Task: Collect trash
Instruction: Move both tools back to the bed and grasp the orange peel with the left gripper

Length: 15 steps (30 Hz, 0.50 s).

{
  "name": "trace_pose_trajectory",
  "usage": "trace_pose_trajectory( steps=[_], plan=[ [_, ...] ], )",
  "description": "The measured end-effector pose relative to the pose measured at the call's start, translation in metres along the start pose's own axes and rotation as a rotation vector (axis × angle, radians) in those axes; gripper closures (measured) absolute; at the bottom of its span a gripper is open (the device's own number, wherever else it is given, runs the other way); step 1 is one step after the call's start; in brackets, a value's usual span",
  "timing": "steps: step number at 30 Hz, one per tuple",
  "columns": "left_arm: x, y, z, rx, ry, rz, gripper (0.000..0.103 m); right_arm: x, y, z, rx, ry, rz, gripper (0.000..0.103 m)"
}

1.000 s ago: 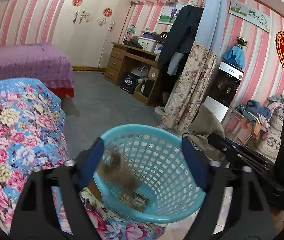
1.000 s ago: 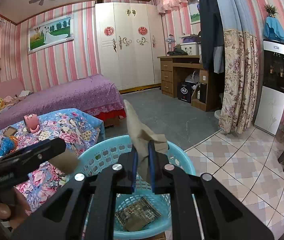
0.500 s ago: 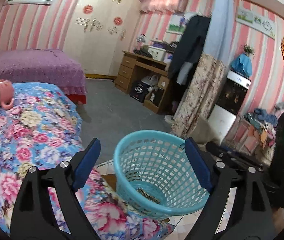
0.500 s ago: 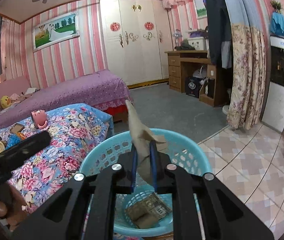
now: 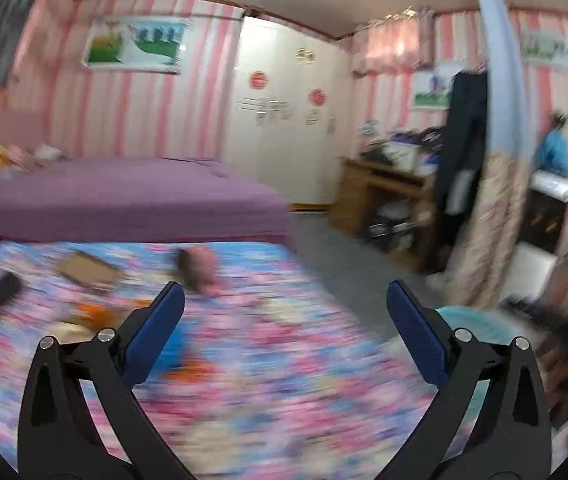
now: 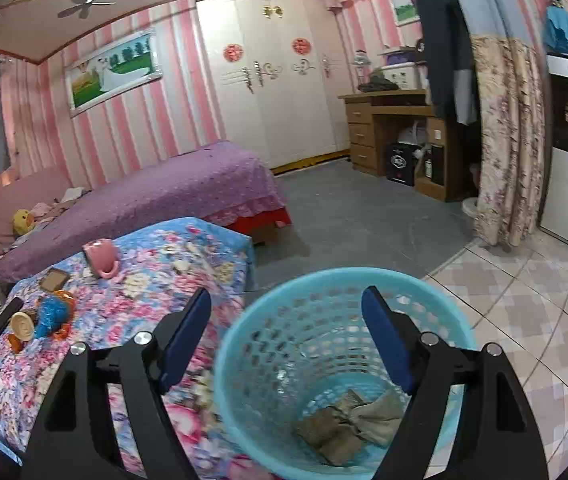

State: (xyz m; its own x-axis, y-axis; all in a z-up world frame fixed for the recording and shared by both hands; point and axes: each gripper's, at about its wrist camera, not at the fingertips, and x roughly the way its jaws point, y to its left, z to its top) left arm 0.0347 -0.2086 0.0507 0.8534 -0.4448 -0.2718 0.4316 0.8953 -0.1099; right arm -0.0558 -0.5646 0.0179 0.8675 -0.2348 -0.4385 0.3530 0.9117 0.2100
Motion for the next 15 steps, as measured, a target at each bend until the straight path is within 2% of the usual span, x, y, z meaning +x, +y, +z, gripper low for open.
trace_pose_trajectory(
  steps=[4, 6, 8, 11, 15],
  plan=[
    [-0.021, 0.067, -0.008, 0.06, 0.013, 0.17, 0.005, 0.012, 0.047, 0.004, -0.035, 0.018, 0.04, 0.025],
    [-0.028, 0.098, -0.011, 0.04, 0.03, 0.211, 0.005, 0.017, 0.08, 0.008, -0.066, 0.009, 0.077, 0.022],
    [-0.036, 0.13, -0.012, 0.006, 0.023, 0.288, 0.005, 0.02, 0.108, 0.012, -0.08, -0.004, 0.1, 0.021],
    [-0.041, 0.171, -0.013, -0.075, 0.024, 0.358, 0.005, 0.029, 0.157, 0.02, -0.093, -0.008, 0.156, 0.016],
    [-0.04, 0.2, -0.017, -0.145, 0.066, 0.396, 0.005, 0.041, 0.223, 0.018, -0.127, -0.023, 0.254, 0.014]
  ],
)
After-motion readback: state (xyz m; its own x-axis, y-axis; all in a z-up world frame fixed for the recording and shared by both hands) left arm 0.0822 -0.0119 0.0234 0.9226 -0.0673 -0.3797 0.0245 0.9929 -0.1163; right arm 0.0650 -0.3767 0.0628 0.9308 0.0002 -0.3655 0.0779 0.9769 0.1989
